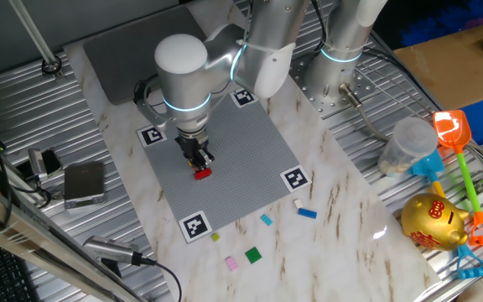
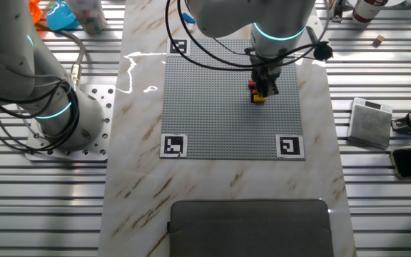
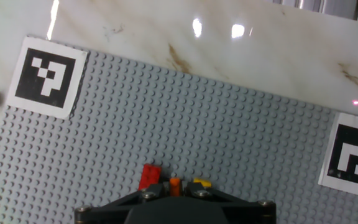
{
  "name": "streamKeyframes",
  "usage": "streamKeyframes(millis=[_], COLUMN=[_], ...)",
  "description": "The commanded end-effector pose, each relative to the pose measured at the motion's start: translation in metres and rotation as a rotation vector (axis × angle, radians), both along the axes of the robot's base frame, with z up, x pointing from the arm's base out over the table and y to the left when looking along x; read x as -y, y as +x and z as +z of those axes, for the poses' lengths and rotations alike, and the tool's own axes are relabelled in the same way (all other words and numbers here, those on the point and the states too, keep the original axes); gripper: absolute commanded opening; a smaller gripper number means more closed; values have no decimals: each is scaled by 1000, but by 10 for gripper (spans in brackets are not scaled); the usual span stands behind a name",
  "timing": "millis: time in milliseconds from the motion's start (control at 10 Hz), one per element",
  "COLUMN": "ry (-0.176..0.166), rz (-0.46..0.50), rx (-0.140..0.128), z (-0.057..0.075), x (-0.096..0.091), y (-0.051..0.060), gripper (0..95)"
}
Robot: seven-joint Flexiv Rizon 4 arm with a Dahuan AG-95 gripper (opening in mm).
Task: Build with small Lego blocks
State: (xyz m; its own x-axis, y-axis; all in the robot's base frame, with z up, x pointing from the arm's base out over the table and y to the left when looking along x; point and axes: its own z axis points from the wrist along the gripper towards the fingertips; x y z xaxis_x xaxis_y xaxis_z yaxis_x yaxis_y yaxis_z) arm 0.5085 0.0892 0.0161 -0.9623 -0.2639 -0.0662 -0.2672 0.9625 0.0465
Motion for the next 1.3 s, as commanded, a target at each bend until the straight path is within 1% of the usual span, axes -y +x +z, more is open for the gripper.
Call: streamKeyframes(millis=[100, 600, 1000, 1300], ry=[-4, -10, -9, -8], rz=[7, 19, 36, 45], rx=[8, 11, 15, 15], z=[0, 1, 8, 12], x=[0, 2, 10, 12], y=[0, 0, 1, 3], gripper=[190, 190, 190, 190])
